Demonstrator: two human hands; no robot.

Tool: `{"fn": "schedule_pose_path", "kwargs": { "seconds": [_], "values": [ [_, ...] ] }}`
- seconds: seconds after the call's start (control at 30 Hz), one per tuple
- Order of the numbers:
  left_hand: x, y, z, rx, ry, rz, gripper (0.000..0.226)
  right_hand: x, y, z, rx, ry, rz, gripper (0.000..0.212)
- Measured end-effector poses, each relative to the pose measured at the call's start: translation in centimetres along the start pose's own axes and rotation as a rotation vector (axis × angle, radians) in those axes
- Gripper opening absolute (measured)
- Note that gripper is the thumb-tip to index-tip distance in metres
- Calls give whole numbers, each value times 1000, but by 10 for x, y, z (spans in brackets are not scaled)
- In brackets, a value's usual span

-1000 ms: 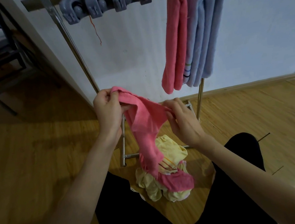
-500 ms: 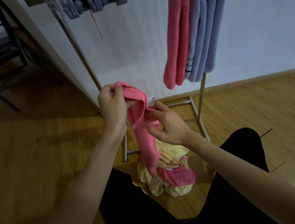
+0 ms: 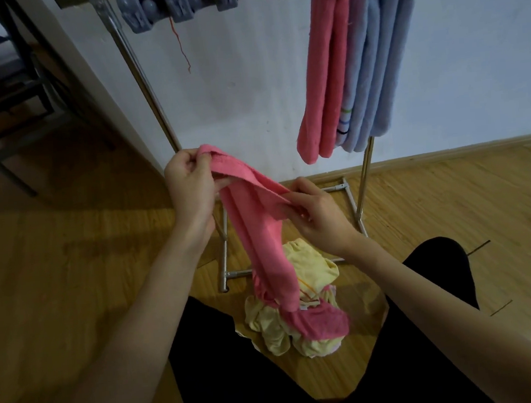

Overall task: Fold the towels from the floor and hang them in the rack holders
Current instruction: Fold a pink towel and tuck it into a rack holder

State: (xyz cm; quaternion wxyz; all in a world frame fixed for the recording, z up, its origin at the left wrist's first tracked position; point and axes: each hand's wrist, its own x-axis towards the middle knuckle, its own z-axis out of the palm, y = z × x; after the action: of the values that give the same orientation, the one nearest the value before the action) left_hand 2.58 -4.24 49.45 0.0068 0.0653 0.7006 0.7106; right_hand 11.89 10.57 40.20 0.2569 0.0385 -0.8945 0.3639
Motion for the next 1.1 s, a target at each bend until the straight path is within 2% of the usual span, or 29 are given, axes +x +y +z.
{"fn": "schedule_pose_path", "kwargs": {
  "seconds": [0.1, 0.23, 0.4, 0.53, 0.67, 0.8, 0.87, 0.93, 1.03, 1.1],
  "values": [
    [6, -7, -10, 91, -33, 7, 14, -1, 10, -17, -3, 47, -6, 21],
    [9, -12, -19, 272, -101, 77, 7, 5, 19, -40, -39, 37, -44, 17],
    [12, -9, -27, 633, -152, 338, 7, 18, 24, -60, -43, 60, -28, 12],
    [16, 3, -28, 865, -108, 471, 17, 29, 20, -69, 5, 141, -35, 9],
    [18, 13, -28, 951, -126, 488, 20, 38, 17, -76, 74, 234, -17, 11],
    [21, 18, -25, 987, -185, 461, 16, 44, 15, -78, 109, 278, 21, 26],
    [21, 17, -24, 966, -251, 461, 16, 44, 15, -75, 99, 269, 24, 32],
    [21, 16, -21, 902, -364, 457, 18, 44, 16, -73, 61, 290, 32, 28],
    [16, 13, -16, 799, -631, 349, 26, 44, 19, -70, 49, 309, 73, 11],
    [10, 10, -15, 755, -795, 267, 30, 44, 21, -67, 55, 290, 85, 8]
  ]
}}
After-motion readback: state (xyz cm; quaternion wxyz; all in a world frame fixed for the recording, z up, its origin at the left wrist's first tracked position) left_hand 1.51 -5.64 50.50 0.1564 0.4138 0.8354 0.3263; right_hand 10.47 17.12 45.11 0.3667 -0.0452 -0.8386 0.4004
